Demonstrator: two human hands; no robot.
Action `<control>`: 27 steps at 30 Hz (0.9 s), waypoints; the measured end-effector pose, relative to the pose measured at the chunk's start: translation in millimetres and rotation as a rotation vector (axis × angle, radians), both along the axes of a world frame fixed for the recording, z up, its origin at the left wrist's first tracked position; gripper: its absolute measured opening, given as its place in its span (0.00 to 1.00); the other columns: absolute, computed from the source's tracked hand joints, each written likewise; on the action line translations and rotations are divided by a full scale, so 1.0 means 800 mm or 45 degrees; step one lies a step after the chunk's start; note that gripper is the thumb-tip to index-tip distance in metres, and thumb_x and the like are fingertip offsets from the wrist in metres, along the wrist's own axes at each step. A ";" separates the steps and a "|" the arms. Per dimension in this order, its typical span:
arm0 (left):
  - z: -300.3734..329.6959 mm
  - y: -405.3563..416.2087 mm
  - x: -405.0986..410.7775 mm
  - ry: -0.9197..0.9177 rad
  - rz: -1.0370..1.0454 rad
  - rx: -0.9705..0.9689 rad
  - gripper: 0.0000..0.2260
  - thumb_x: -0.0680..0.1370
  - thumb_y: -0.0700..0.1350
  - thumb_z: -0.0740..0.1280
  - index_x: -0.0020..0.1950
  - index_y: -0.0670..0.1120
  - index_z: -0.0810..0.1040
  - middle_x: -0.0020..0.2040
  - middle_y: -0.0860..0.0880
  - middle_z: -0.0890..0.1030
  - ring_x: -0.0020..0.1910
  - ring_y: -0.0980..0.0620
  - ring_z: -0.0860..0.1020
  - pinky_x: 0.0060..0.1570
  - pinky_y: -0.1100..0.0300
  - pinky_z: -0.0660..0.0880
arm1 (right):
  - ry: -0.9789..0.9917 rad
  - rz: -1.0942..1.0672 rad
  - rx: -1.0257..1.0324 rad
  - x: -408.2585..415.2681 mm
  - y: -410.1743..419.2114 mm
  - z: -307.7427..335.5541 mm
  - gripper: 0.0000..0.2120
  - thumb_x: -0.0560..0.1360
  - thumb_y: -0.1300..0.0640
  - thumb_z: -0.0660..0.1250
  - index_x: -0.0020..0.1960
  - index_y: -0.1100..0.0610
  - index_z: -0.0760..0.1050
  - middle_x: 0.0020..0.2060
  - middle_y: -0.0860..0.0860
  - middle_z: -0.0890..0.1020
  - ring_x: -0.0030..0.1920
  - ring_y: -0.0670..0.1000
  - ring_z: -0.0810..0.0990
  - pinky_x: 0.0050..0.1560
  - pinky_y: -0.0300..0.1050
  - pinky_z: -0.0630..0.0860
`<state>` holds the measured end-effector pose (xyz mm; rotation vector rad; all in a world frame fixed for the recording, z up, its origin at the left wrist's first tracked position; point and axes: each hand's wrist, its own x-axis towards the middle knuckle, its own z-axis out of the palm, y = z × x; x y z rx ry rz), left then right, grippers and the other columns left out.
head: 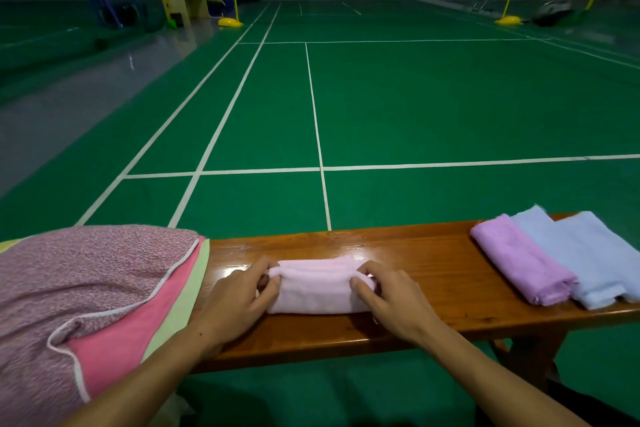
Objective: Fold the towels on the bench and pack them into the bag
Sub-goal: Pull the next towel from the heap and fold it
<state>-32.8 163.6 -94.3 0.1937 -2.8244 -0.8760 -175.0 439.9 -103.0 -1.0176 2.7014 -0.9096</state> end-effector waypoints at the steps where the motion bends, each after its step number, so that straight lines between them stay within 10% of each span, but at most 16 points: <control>1: 0.000 0.001 0.000 0.007 0.014 -0.007 0.05 0.86 0.57 0.59 0.52 0.61 0.71 0.39 0.59 0.81 0.39 0.56 0.79 0.34 0.57 0.73 | 0.005 -0.018 -0.009 -0.001 0.000 0.000 0.19 0.82 0.33 0.55 0.58 0.44 0.76 0.38 0.42 0.82 0.40 0.44 0.81 0.45 0.53 0.80; 9: 0.000 0.013 -0.010 -0.068 0.209 0.016 0.08 0.85 0.58 0.61 0.54 0.57 0.75 0.30 0.59 0.76 0.32 0.60 0.74 0.33 0.60 0.65 | -0.128 -0.148 0.015 -0.008 -0.019 -0.014 0.16 0.82 0.34 0.59 0.53 0.45 0.77 0.42 0.42 0.82 0.43 0.44 0.81 0.45 0.54 0.83; 16: -0.006 0.006 -0.023 -0.221 0.368 -0.366 0.10 0.84 0.62 0.62 0.49 0.58 0.75 0.39 0.58 0.80 0.38 0.60 0.77 0.41 0.57 0.80 | 0.114 -0.360 0.268 -0.017 -0.022 -0.013 0.24 0.76 0.25 0.63 0.45 0.47 0.76 0.36 0.41 0.80 0.37 0.43 0.79 0.35 0.43 0.76; 21: 0.000 0.007 -0.016 0.021 0.319 -0.353 0.07 0.82 0.61 0.66 0.54 0.59 0.74 0.51 0.62 0.80 0.45 0.61 0.78 0.38 0.63 0.73 | 0.316 -0.380 0.325 -0.014 -0.020 0.004 0.23 0.78 0.26 0.60 0.50 0.46 0.77 0.40 0.42 0.83 0.38 0.43 0.79 0.36 0.40 0.75; 27: -0.015 0.032 -0.014 0.111 0.062 -0.403 0.20 0.84 0.64 0.60 0.72 0.58 0.75 0.71 0.58 0.77 0.70 0.57 0.74 0.69 0.57 0.70 | 0.655 0.148 0.208 0.027 -0.047 -0.001 0.24 0.85 0.38 0.54 0.73 0.51 0.73 0.72 0.50 0.77 0.74 0.54 0.70 0.77 0.54 0.68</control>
